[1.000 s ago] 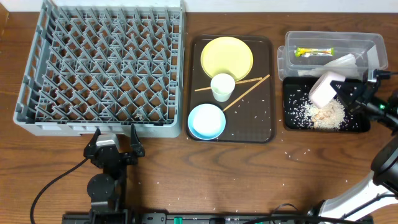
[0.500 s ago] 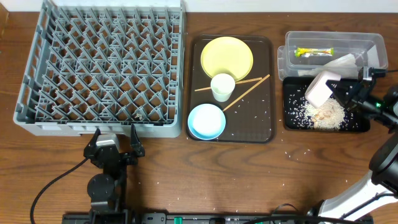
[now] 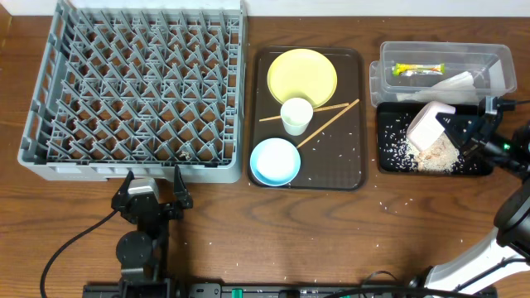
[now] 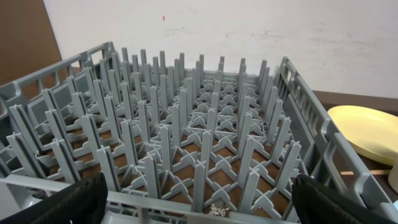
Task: Sort waste into correct bins and load items into the dishwasher
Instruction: 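Tilt the pink bowl with the right gripper to pour rice onto the black tray, then carry the pink bowl back and set it down on the brown tray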
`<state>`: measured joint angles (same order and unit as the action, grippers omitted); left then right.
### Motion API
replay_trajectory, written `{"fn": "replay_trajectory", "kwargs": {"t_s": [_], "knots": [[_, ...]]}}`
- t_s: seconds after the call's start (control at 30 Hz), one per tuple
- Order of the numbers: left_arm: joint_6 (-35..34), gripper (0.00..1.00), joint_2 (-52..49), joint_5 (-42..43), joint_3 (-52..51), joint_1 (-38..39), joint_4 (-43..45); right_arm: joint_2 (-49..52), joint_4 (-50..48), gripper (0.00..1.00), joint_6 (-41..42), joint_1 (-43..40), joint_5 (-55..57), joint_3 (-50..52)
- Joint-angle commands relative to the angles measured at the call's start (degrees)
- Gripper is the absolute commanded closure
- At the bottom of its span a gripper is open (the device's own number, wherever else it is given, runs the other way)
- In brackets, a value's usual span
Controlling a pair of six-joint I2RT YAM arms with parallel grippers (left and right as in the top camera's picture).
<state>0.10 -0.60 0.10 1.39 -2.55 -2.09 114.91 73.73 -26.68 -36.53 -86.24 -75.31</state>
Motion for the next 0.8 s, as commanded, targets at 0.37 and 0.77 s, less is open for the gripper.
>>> {"fn": "replay_trajectory", "kwargs": {"t_s": [0.37,0.77], "knots": [[0.72,0.04,0.37,-0.7,-1.16,0.17,-2.1,-0.13,5.99,0.99,-8.83,-4.07,-1.27,-0.24],[0.72,0.04,0.39,-0.7,-1.16,0.17,-2.1,-2.34,15.67,0.99,-16.9,10.19,9.53,-3.26]]}}
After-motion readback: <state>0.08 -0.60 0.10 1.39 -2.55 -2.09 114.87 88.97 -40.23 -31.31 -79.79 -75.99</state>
